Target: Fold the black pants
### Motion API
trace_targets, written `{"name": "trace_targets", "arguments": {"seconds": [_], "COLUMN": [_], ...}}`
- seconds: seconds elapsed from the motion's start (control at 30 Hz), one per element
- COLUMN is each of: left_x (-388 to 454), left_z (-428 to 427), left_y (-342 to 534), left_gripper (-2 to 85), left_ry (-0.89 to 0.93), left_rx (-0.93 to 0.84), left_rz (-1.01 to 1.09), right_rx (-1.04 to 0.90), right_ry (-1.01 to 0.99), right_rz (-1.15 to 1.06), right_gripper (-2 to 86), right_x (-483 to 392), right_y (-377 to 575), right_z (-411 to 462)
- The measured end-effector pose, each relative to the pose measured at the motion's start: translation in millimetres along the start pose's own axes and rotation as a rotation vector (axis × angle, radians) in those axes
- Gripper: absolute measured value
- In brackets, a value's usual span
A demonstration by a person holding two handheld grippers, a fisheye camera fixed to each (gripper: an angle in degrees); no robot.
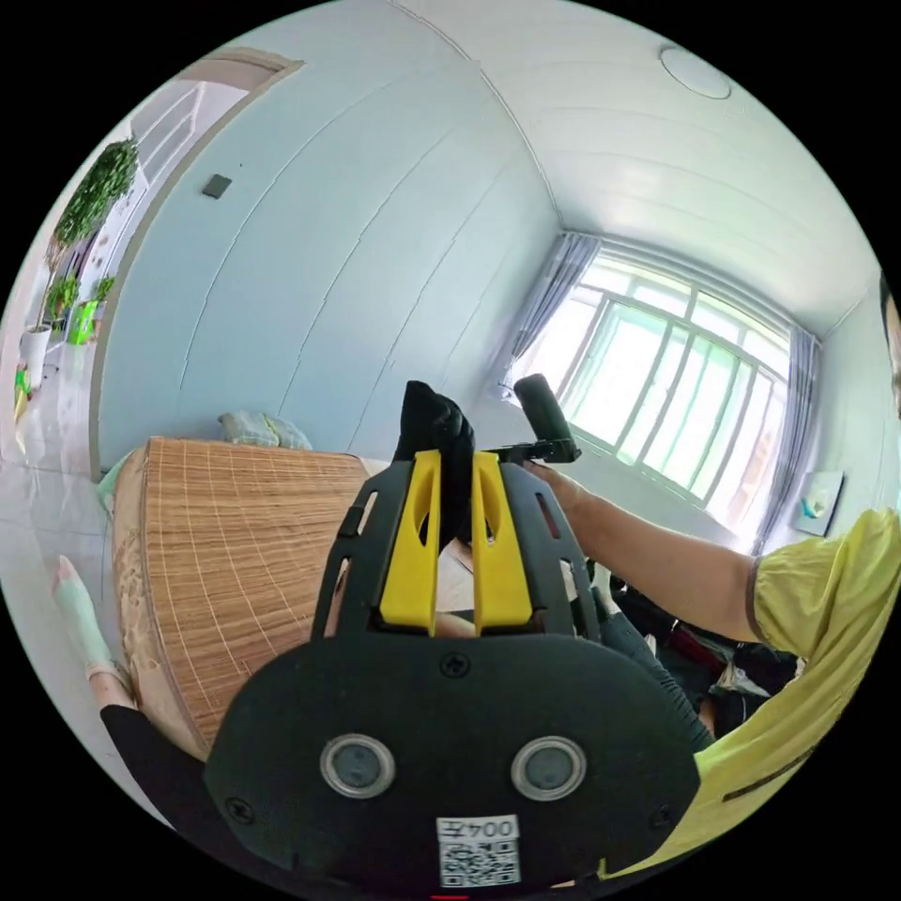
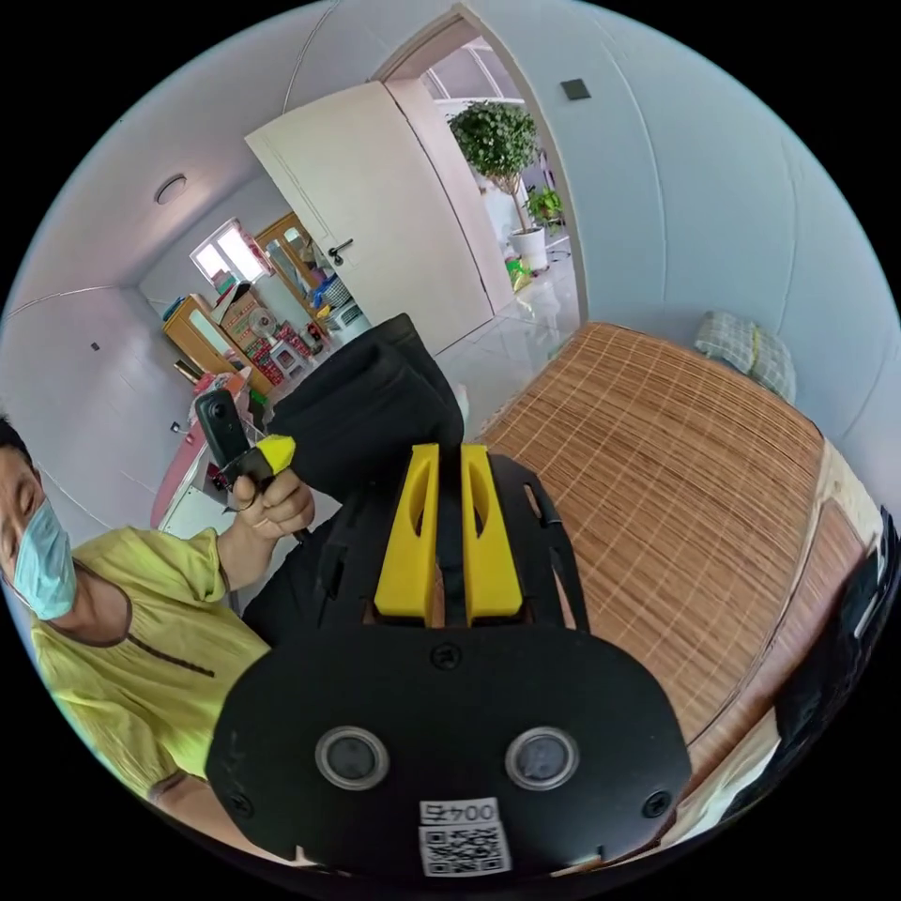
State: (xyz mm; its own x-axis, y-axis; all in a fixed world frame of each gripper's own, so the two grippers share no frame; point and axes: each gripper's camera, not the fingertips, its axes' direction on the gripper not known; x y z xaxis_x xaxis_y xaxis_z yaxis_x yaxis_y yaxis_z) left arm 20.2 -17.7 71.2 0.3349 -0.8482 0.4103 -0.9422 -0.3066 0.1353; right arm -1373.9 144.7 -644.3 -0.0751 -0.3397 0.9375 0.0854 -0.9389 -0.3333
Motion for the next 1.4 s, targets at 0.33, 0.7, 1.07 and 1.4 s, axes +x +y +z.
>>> {"name": "trace_targets", "arguments": {"seconds": [0.33,0.7,1.07,1.4], "left_x": [254,455,578,480], "left_z": [184,395,524,524], "left_y": [75,194,285,194], "left_gripper": [1.7,3.1,9.4,1.3], "left_ry": [-0.048,-0.092,-0.021,-0.424], "left_rx": [-0.157,-0.359,-0.711,-0.611], "left_rz": [0.266,0.525,0.840,0.942], "right_rx": [0.171,0.177,0.350,0.526], "right_ry": [0.012,0.058,0.493,0.458], "right_rz": [0.153,0.322,0.891,1.091], "right_gripper": [4.9,4.0,9.7,16.7], "right_x": [41,109,96,-21], "right_y": [259,501,716,789], "right_z": [-65,-61,-52,-7]}}
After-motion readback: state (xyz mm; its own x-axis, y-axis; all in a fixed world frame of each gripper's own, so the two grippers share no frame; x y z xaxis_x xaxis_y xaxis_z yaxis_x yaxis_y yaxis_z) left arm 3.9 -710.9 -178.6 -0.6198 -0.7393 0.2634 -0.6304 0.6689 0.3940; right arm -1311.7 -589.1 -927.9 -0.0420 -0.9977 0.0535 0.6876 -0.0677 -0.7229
